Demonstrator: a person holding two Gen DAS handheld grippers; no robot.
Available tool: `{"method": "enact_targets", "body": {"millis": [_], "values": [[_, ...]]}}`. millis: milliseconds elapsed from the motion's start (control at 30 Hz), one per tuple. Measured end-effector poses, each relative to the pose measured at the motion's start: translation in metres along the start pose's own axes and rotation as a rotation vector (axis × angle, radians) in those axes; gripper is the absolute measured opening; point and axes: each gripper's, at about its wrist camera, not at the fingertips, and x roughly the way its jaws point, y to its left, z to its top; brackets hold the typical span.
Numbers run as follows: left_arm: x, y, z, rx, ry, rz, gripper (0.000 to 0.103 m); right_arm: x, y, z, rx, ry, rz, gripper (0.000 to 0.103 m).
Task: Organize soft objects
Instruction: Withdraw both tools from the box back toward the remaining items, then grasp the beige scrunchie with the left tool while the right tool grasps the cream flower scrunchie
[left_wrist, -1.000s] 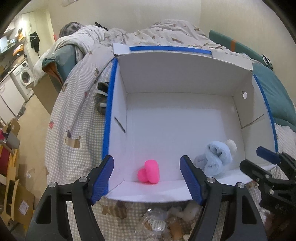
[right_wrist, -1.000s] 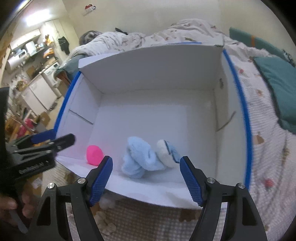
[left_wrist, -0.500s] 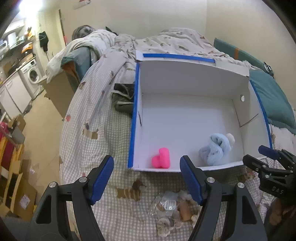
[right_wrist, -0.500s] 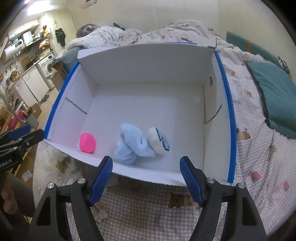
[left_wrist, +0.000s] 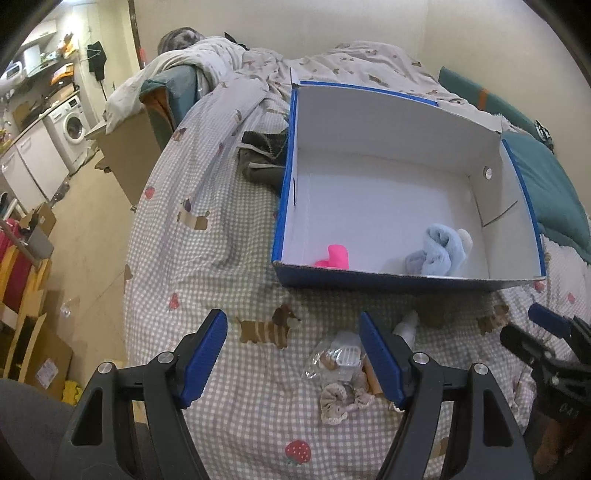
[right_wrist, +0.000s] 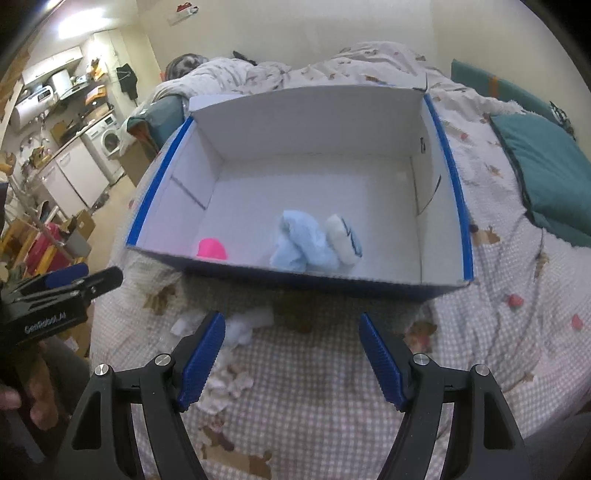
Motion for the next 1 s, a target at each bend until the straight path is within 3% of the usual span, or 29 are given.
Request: {"method": "enact_targets", "body": {"millis": [367,500,733,833,867,967,1000], "values": [[0.018,0.023,-0.012,-0.097,0.103,0.025,0.071,0.008,0.0,-0.013,0.0,0.064,0.033,0.079],[0.027,0.028,-0.014,-0.137,0.168,-0.021,0.071,0.017,0.006,-0.014,-0.019,0.096,0.062,0.079],[0.054,-0.004,-0.031,-0.046,0.326,-0.105,0.071,0.029,0.015,-0.021,-0.038,0.156,0.092,0.079],[0.069,-0.019,-0.044,-0.014,0.417,-0.152,0.061,0.032,0.014,-0.023,-0.024,0.17,0.095,0.079],[0.072,-0.023,-0.047,-0.004,0.427,-0.153,0.053,0.033,0.014,-0.023,-0.018,0.176,0.097,0.079],[0.077,-0.032,-0.051,0.04,0.432,-0.129,0.044,0.036,0.012,-0.022,-0.008,0.186,0.093,0.079],[0.078,-0.033,-0.051,0.043,0.431,-0.132,0.036,0.038,0.011,-0.022,-0.004,0.189,0.091,0.079]]}}
